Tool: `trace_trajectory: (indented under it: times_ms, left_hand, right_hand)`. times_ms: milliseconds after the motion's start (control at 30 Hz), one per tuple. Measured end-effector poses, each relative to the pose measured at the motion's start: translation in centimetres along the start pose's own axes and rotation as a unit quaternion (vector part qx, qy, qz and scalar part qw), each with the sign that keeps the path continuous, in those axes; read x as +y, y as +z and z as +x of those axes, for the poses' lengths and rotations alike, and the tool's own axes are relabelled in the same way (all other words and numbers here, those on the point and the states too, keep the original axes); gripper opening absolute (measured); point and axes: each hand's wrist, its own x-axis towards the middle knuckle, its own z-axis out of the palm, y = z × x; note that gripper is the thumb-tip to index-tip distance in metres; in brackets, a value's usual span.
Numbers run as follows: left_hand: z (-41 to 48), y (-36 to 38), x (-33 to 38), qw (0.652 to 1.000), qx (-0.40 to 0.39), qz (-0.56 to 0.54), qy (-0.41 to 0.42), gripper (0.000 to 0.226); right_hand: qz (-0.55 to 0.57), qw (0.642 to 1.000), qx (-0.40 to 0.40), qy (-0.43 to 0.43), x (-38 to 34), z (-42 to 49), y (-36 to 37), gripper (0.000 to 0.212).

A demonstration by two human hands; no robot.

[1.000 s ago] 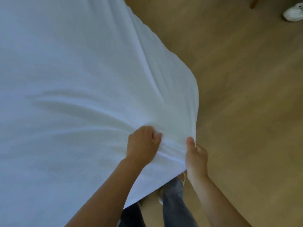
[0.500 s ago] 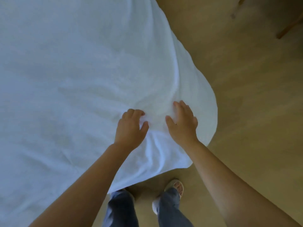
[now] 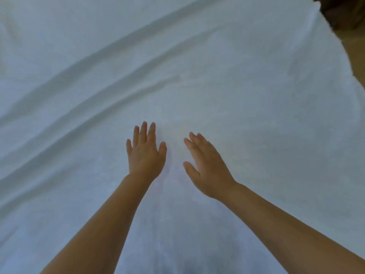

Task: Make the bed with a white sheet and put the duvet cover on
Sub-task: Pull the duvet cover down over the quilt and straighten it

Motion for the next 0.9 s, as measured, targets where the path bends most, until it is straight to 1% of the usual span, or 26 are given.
trace_trajectory:
  times_ms: [100,133,200,300,367,433,500,533,600,767,833,900]
  left_hand:
    - [3.9,1.0,-4.5,0.995,-0.041,0.001,-0.090,0.069]
    - [4.3,2.0,-5.2,0.993,-0.058,-0.002,-0.101,0.072]
    - [3.9,4.2,-5.5,0.994,-0.069,0.003,-0.085,0.074]
    - [3.1,6.6,-5.0,0.997,-0.059,-0.005,-0.054,0.070]
    - [2.5,7.0,-4.7,0.997,-0.059,0.003,-0.040,0.076]
    - [1.6,6.5,-4.1,0.998,-0.062,-0.018,-0.017,0.081]
    - [1.0,6.3,-3.7,0.997,-0.075,-0.021,0.012,0.079]
    - [0.9,6.3,-3.7,0.996,-0.083,-0.017,0.015,0.079]
    - [1.0,6.4,-3.8,0.997,-0.073,-0.019,0.013,0.079]
    - [0.8,6.3,-2.9,0.998,-0.050,-0.044,-0.010,0.081]
    - [0.0,6.5,-1.1,0.997,-0.057,-0.058,-0.011,0.084]
    - [-1.7,7.3,2.0,0.994,-0.081,-0.071,0.015,0.087]
  right_hand:
    - [-0.020,0.999,-0.013,-0.038,-3.1,8.8,3.0,0.057]
    - [-0.028,0.999,-0.015,-0.041,-3.7,11.3,3.9,0.057]
    - [-0.058,0.997,-0.024,-0.039,-4.2,15.7,5.2,0.058]
    - [-0.115,0.991,-0.041,-0.051,-4.3,21.0,6.6,0.060]
    - [-0.142,0.987,-0.048,-0.059,-4.3,23.8,7.4,0.062]
    - [-0.173,0.982,-0.055,-0.052,-3.3,25.6,7.9,0.065]
    - [-0.224,0.973,-0.057,-0.024,-0.8,25.8,7.8,0.069]
    - [-0.252,0.966,-0.056,-0.009,0.8,25.4,7.5,0.071]
    - [-0.288,0.956,-0.044,0.026,3.9,24.7,6.4,0.074]
    - [-0.320,0.939,0.004,0.124,10.7,24.1,1.9,0.076]
    - [-0.319,0.935,0.011,0.153,13.7,22.4,-0.4,0.075]
    - [-0.316,0.933,0.011,0.173,16.8,19.8,-3.0,0.075]
